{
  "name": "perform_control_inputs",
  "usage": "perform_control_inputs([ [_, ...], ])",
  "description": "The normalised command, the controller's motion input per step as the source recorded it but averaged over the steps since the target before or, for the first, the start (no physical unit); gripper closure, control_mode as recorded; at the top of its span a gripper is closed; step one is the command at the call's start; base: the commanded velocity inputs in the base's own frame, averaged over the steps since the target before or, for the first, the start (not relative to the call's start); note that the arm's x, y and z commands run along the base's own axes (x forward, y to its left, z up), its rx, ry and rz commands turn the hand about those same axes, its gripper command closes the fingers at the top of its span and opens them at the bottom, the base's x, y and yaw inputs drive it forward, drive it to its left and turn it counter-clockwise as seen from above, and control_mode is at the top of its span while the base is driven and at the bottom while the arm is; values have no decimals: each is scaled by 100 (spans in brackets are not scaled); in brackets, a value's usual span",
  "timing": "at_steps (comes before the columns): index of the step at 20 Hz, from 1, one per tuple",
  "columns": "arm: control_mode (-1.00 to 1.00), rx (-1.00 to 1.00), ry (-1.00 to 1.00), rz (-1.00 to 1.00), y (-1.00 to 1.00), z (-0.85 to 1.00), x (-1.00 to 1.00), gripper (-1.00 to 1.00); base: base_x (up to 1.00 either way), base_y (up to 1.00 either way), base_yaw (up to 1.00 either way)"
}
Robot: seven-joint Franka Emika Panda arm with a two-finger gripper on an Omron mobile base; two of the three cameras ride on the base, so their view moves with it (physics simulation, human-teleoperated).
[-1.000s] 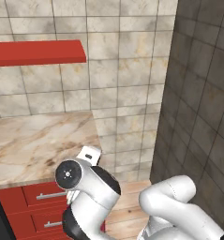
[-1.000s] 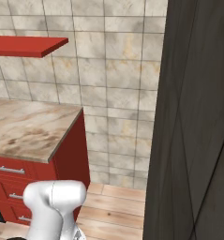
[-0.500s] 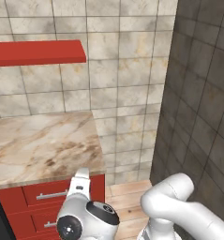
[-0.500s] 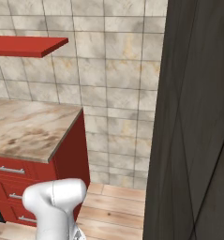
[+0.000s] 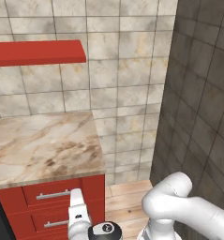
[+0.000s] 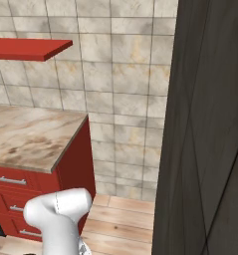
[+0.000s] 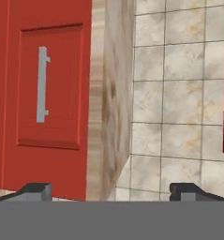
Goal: Take the pizza cutter from the drawer on the left and place it on the dining counter for cutting.
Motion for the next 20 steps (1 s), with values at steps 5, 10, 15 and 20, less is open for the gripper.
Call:
perform_control_inputs([
  [5, -100, -8, -19, 2, 34, -38, 11, -100, 0, 0, 0],
  [10, -100, 0, -13, 0, 22, -24, 21, -100, 0, 0, 0],
  [15, -100, 0, -6, 0, 37, -20, 26, -100, 0, 0, 0],
  [20, -100, 0, -2, 0, 24, -15, 16, -100, 0, 0, 0],
])
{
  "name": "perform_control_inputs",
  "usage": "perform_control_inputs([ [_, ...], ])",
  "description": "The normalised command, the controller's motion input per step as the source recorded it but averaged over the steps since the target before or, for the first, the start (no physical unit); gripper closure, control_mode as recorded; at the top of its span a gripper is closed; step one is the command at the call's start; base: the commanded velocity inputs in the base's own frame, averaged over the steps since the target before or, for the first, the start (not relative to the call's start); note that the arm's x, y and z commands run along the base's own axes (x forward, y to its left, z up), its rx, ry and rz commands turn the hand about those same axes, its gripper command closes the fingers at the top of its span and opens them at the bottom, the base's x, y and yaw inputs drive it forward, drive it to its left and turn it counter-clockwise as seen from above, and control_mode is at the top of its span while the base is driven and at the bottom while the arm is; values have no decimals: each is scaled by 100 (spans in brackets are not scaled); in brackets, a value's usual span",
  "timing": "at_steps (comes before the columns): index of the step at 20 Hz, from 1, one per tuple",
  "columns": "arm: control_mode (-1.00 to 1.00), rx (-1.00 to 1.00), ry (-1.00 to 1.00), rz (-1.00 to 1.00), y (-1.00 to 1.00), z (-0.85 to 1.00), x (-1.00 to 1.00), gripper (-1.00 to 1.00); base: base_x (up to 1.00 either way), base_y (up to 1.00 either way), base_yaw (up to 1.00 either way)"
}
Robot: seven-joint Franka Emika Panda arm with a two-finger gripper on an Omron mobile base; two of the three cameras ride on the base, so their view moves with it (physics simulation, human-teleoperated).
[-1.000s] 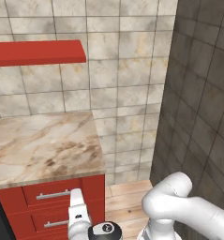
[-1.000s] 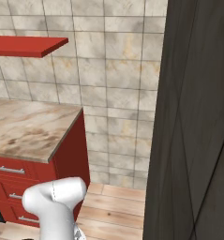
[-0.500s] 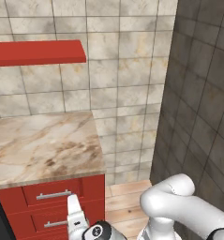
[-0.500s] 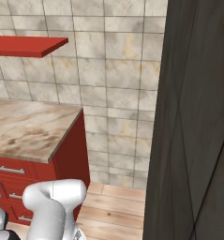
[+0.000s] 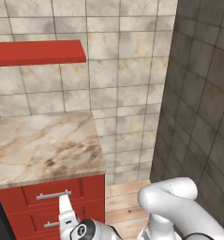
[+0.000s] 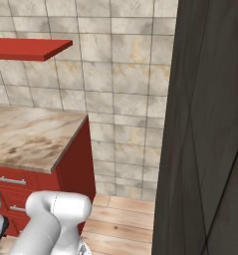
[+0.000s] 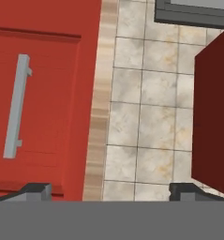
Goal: Take the pizza cutter from the drawer on the left and place it on the dining counter for cutting.
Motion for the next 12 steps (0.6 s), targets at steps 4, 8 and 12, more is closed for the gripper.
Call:
perform_control_inputs([
  [4, -100, 0, -6, 0, 0, -27, 0, -100, 0, 0, 0],
  [8, -100, 2, -3, 0, 0, -31, 0, -100, 0, 0, 0],
  [12, -100, 1, -4, 0, 0, -34, 0, -100, 0, 0, 0],
])
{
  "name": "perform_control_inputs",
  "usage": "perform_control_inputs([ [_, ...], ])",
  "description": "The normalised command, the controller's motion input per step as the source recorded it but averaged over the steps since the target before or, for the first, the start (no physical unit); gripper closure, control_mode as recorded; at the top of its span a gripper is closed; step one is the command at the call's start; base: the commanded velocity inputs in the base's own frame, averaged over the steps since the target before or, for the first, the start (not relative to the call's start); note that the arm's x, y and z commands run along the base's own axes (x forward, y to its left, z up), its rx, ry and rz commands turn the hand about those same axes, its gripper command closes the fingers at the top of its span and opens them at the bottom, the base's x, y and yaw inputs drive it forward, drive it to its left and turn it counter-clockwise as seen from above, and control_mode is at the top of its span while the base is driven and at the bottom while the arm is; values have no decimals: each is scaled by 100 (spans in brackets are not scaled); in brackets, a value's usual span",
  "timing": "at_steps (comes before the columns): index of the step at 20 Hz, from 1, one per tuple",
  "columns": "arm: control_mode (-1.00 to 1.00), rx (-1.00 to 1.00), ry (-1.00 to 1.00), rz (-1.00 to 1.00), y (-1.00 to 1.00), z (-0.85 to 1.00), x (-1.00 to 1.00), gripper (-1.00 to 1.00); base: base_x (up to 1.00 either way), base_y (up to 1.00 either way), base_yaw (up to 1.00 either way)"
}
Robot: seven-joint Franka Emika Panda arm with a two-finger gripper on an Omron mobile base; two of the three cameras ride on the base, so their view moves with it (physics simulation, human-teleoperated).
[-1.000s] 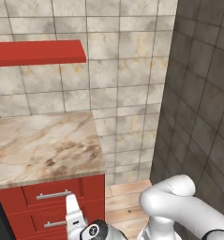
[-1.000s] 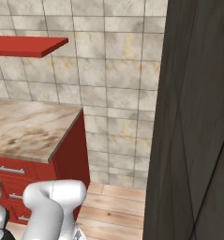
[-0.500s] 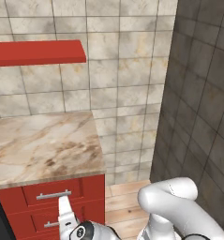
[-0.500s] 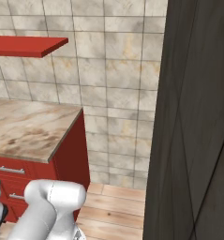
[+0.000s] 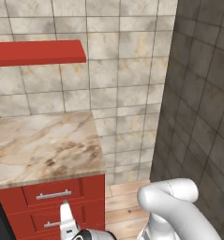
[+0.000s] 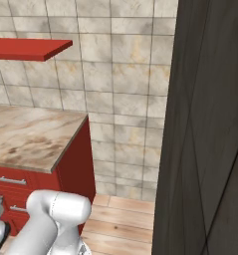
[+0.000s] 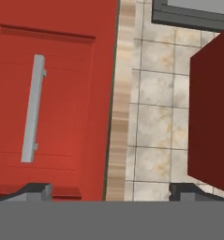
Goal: Take the pizza cutter from the drawer on the left and place it on the dining counter for cutting.
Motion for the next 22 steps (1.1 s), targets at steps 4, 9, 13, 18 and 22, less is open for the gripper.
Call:
perform_control_inputs([
  [4, -100, 0, -4, 0, 0, -37, 0, -100, 0, 0, 0],
  [9, -100, 0, -3, 0, 0, -34, 0, -100, 0, 0, 0],
  [13, -100, 0, -1, 0, 1, -23, 10, -100, 0, 0, 0],
  [18, -100, 3, 0, 0, 1, 0, 20, -100, 0, 0, 0],
  [22, -100, 2, 0, 0, 6, 0, 33, -100, 0, 0, 0],
])
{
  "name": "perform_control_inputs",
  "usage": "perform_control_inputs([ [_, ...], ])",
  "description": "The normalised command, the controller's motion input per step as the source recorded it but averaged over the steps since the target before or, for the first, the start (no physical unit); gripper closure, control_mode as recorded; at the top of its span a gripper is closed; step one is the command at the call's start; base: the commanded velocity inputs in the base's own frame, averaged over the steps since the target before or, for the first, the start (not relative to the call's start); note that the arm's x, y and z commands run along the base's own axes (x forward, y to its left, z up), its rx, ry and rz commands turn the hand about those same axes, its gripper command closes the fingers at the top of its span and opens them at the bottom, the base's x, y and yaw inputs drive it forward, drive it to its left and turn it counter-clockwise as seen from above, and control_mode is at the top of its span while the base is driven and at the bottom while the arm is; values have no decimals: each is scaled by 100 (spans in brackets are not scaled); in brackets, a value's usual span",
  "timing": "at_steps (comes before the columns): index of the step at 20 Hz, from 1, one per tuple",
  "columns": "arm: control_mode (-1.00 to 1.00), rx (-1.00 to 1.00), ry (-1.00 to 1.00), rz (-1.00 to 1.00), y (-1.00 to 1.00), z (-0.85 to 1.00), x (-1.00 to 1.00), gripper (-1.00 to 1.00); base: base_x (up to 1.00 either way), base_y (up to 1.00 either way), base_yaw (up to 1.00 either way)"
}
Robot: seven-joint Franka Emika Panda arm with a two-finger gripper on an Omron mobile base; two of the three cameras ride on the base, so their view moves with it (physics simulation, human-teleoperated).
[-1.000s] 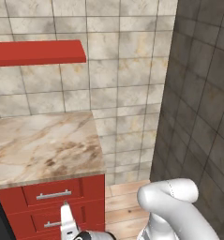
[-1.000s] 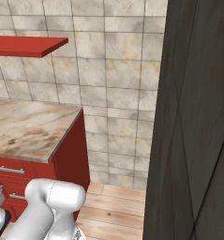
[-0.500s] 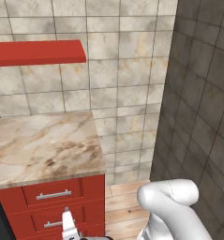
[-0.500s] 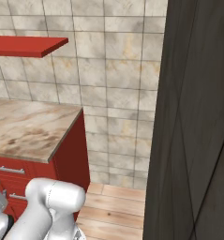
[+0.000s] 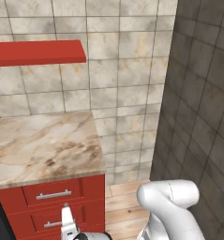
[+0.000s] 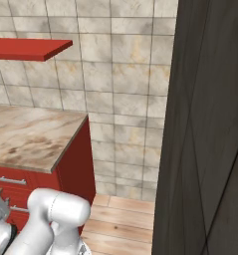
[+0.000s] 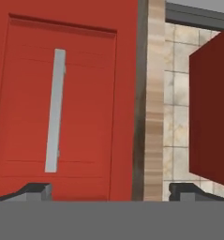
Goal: Take the pizza cutter from the drawer on the left and place it on the dining counter for cutting.
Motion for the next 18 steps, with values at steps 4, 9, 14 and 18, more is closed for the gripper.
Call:
perform_control_inputs([
  [4, -100, 0, 0, 0, 12, -3, 30, -100, 0, 0, 0],
  [9, -100, 0, 0, 0, 30, -11, 21, -100, 0, 0, 0],
  [14, -100, 4, 5, 0, 24, -8, 1, -100, 0, 0, 0],
  [18, -100, 5, 8, 0, 24, -10, 4, -100, 0, 0, 0],
])
